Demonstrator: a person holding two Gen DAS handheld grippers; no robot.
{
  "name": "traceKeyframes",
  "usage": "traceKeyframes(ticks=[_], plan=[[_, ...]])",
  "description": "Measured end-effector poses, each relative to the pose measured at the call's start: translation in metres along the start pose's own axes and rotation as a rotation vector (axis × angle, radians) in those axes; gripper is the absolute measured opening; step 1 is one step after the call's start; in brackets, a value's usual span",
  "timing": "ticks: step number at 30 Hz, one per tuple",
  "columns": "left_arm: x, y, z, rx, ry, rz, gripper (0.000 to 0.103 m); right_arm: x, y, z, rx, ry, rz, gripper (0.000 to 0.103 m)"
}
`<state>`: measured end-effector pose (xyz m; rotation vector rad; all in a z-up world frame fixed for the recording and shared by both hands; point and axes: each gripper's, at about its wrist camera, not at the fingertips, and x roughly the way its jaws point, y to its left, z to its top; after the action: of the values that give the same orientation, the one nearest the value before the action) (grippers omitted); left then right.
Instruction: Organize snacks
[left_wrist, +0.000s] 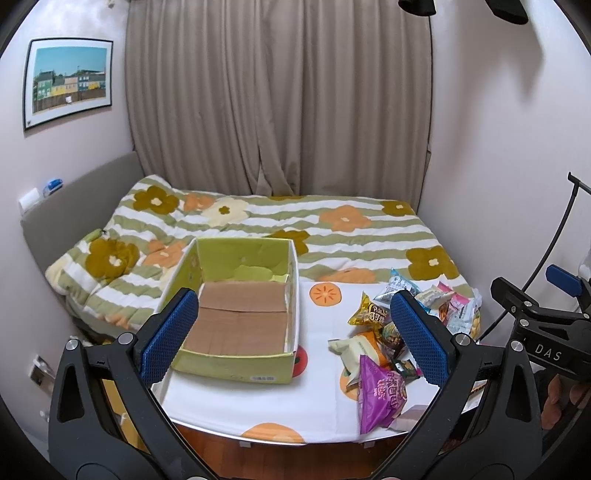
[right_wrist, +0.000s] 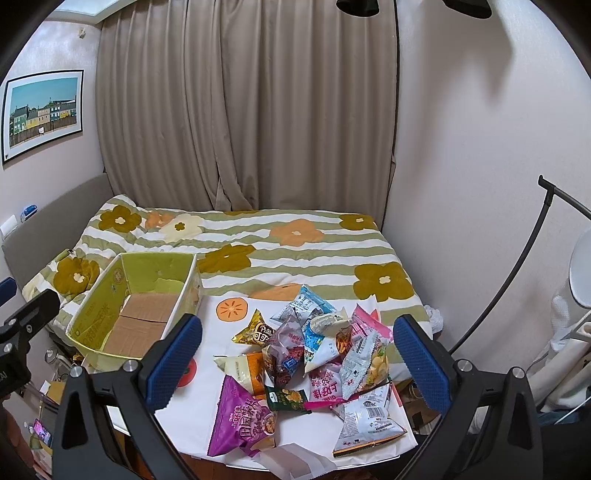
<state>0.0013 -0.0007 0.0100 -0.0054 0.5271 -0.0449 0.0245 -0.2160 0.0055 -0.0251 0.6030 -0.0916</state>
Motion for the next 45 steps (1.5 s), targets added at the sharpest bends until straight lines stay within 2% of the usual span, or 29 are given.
traceKeyframes(ticks=[32, 38, 45], plan=[[0.002, 0.002, 0.001, 0.002, 0.006, -0.024, 0.103, 0.001, 0.0, 0.0, -0.002, 0.001, 0.003, 0.103], [0.024, -0.002, -0.001, 0.015, 0.083, -0.082, 0.103, 0.004, -0.006, 0.0, 0.012, 0.024, -0.001, 0.103], [0.071, -0.021, -0.041, 0.039, 0.246, -0.196, 0.103, 0.017, -0.026, -0.032, 0.043, 0.103, -0.043, 0.103]])
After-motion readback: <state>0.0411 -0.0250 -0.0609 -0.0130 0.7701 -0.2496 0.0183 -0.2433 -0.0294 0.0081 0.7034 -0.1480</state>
